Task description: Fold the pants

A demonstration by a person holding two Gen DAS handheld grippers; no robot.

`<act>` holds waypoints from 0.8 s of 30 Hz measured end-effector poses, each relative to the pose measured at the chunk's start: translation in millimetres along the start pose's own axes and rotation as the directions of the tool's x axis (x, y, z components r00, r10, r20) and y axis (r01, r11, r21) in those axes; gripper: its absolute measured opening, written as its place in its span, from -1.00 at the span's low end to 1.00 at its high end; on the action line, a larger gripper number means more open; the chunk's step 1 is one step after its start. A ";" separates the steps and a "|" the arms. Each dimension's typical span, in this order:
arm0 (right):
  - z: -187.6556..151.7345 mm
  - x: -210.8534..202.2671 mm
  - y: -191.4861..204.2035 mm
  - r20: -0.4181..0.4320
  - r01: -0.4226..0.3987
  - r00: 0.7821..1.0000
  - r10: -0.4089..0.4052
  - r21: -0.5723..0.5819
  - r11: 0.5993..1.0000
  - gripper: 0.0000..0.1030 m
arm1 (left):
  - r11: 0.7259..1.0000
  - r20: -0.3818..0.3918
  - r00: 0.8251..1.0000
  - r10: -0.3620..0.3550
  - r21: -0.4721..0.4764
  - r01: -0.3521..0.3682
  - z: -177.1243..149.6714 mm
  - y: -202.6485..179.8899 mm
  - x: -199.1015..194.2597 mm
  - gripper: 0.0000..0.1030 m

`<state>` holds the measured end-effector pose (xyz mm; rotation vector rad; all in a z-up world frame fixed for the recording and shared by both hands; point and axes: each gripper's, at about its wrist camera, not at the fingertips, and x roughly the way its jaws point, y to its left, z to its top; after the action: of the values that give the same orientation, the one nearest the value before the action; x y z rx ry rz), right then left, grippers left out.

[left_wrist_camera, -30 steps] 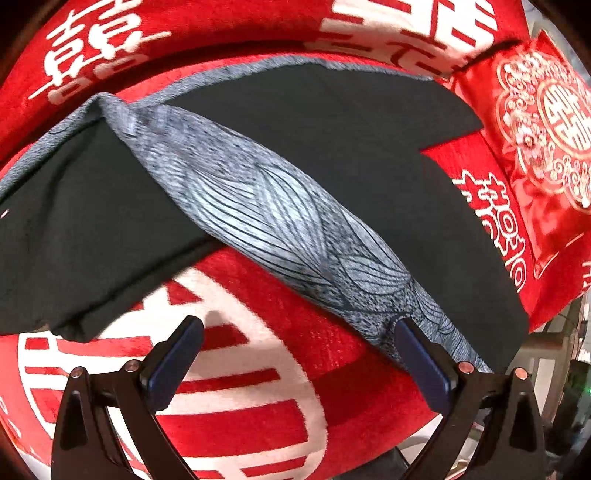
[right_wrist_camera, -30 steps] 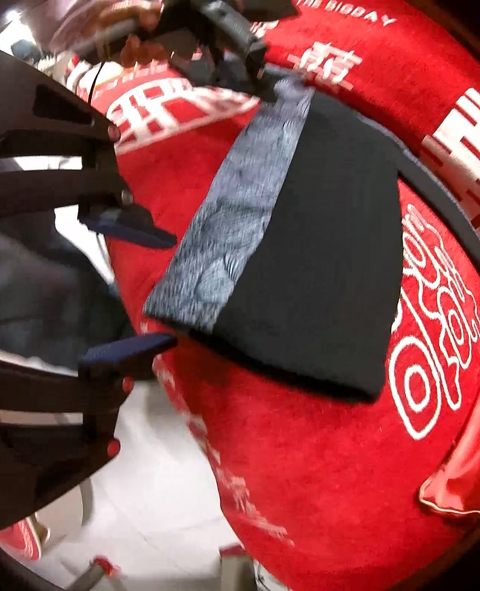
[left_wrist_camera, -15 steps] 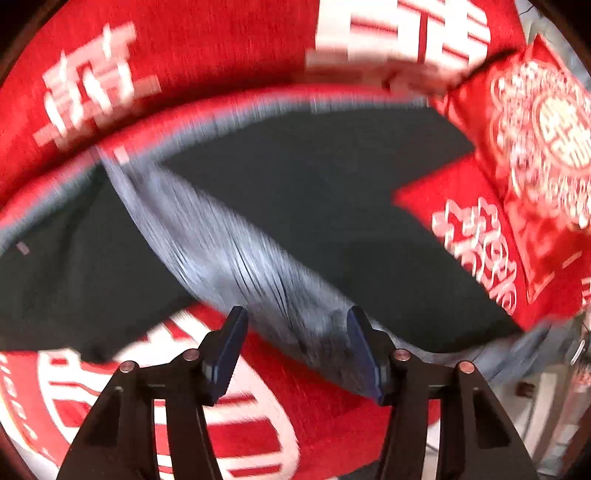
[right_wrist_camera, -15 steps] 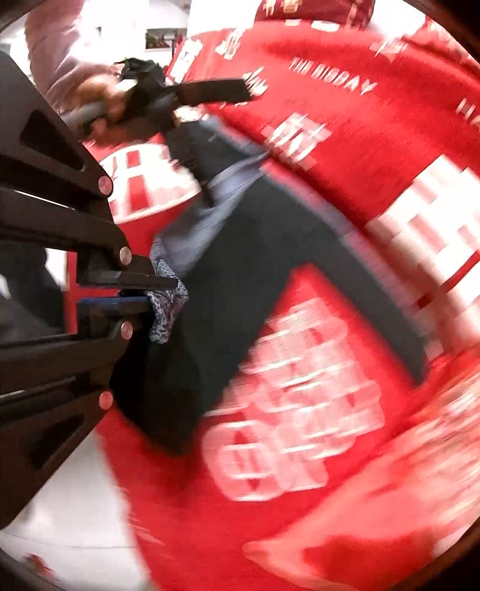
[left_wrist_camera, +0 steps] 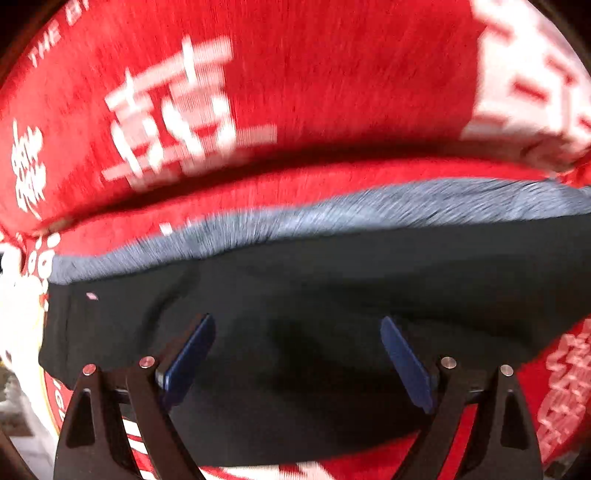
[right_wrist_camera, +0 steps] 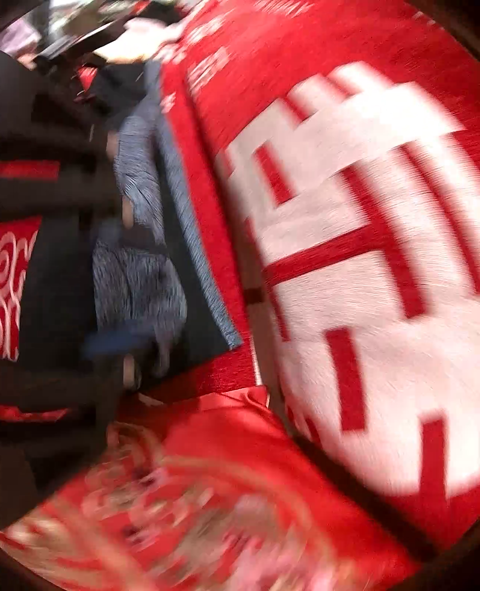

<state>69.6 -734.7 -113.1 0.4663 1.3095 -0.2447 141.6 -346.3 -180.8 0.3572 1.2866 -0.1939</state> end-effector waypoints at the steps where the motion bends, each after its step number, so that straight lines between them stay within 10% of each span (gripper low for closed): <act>1: 0.9 4.8 4.6 -0.012 -0.002 1.000 0.002 -0.032 0.999 0.30 | 1.000 -0.032 0.999 0.010 -0.008 -0.010 -1.1 -0.8 12.0 0.79; 6: -2.3 -13.4 25.6 0.061 -0.070 0.995 0.080 -0.139 0.988 0.34 | 0.999 0.005 0.999 0.043 -0.032 -0.043 -2.6 -2.7 15.5 0.88; 10: 13.3 -22.6 8.0 0.092 -0.236 0.968 0.234 0.013 0.972 0.41 | 0.997 -0.008 0.997 0.072 0.009 -0.071 3.5 -8.8 16.2 0.88; 14: -6.3 -12.2 19.8 0.046 0.058 0.998 -0.053 -0.116 0.992 0.55 | 0.996 -0.021 0.996 0.090 0.018 -0.090 13.0 -13.4 14.6 0.88; 19: -68.0 -29.7 23.7 0.085 -0.059 0.994 0.068 -0.106 0.993 0.55 | 0.999 0.001 0.999 0.042 0.022 -0.042 31.1 -25.8 -0.2 0.88; 24: -98.8 12.4 -9.5 -0.018 0.012 1.000 -0.010 0.132 0.991 0.50 | 0.998 0.029 1.000 0.001 0.068 -0.003 50.3 -60.0 2.6 0.88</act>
<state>-17.1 -696.4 -145.0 0.5745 1.3186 -0.3389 167.4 -420.3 -180.5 0.4124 1.2533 -0.2408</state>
